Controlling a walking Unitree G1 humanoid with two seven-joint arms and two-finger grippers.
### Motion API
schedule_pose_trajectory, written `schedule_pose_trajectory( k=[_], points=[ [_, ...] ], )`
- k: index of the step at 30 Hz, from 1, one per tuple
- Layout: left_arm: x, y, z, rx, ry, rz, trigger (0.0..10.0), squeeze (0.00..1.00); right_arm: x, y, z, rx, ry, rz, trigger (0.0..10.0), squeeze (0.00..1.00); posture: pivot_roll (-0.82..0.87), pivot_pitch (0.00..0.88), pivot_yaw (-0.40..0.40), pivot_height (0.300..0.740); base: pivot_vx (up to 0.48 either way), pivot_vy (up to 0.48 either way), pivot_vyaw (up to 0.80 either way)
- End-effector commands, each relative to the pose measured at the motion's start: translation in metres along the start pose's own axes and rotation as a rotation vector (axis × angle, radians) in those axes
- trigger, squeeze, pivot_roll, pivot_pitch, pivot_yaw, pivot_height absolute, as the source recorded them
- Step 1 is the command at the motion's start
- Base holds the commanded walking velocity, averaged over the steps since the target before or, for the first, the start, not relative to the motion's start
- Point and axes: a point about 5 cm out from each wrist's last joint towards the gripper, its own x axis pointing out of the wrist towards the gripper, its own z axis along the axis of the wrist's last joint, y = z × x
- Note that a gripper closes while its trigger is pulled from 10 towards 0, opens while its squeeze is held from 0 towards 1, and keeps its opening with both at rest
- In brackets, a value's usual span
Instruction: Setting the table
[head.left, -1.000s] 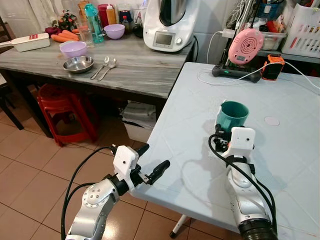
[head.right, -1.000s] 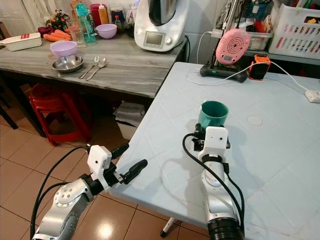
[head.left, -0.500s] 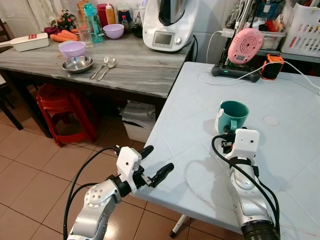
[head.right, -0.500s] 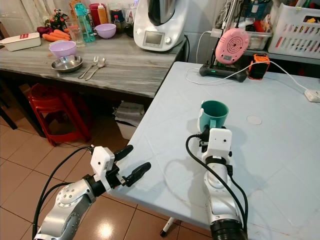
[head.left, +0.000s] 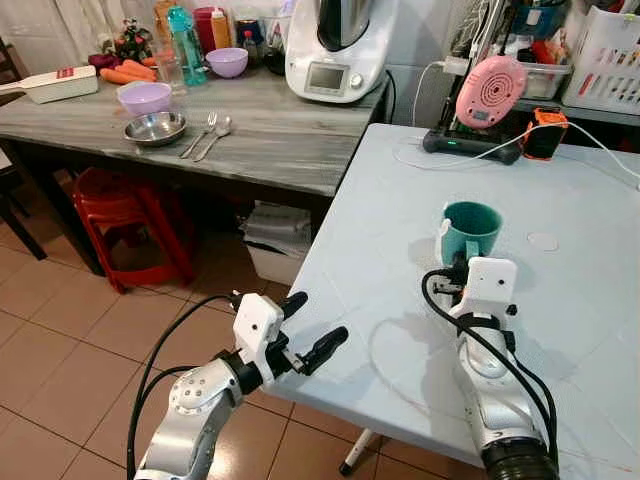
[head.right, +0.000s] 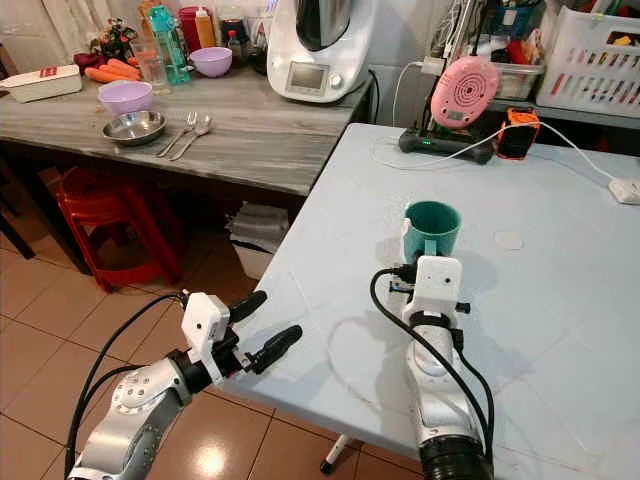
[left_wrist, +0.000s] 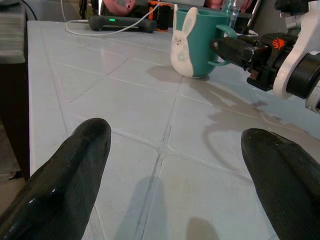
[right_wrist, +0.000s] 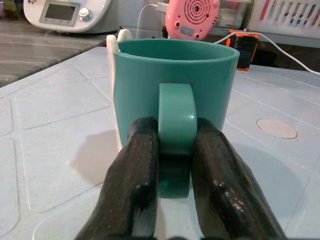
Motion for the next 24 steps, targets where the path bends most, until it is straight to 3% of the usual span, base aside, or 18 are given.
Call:
schedule_pose_trajectory(
  k=[1, 7, 14, 21, 22, 23, 24],
  points=[
    [0.002, 0.0, 0.006, 0.006, -0.02, -0.02, 10.0, 0.0, 0.003, 0.0, 0.002, 0.002, -0.01, 0.0, 0.0, 0.0, -0.01, 0.0, 0.031, 0.74, 0.0, 0.0, 0.0],
    [0.003, -0.001, 0.007, -0.001, -0.024, -0.029, 10.0, 0.0, 0.003, 0.0, 0.002, 0.004, -0.009, 0.0, 0.0, 0.0, -0.01, 0.0, 0.032, 0.74, 0.0, 0.0, 0.0],
    [0.006, 0.001, 0.013, -0.066, -0.068, 0.009, 10.0, 0.0, 0.001, 0.002, 0.003, 0.035, -0.016, 0.024, 0.0, 0.0, -0.01, 0.0, 0.03, 0.74, 0.0, 0.0, 0.0],
    [0.005, 0.021, 0.014, -0.061, -0.053, 0.182, 10.0, 0.0, -0.007, -0.004, 0.009, 0.046, -0.048, 0.019, 0.0, 0.0, 0.0, 0.0, 0.024, 0.74, 0.0, 0.0, 0.0],
    [0.003, 0.03, 0.011, -0.063, -0.022, 0.25, 10.0, 0.0, -0.013, -0.011, 0.011, 0.046, -0.062, 0.005, 0.9, 0.0, 0.0, 0.0, 0.024, 0.74, 0.0, 0.0, 0.0],
    [0.001, 0.036, 0.011, -0.046, -0.008, 0.296, 10.0, 0.0, -0.018, -0.017, 0.012, 0.05, -0.068, -0.011, 7.9, 0.0, 0.0, 0.0, 0.024, 0.74, 0.0, 0.0, 0.0],
    [0.0, 0.037, 0.011, -0.041, -0.009, 0.306, 10.0, 0.0, -0.02, -0.019, 0.012, 0.053, -0.07, -0.016, 7.9, 0.0, 0.0, 0.0, 0.025, 0.74, 0.0, 0.0, 0.0]
  ],
)
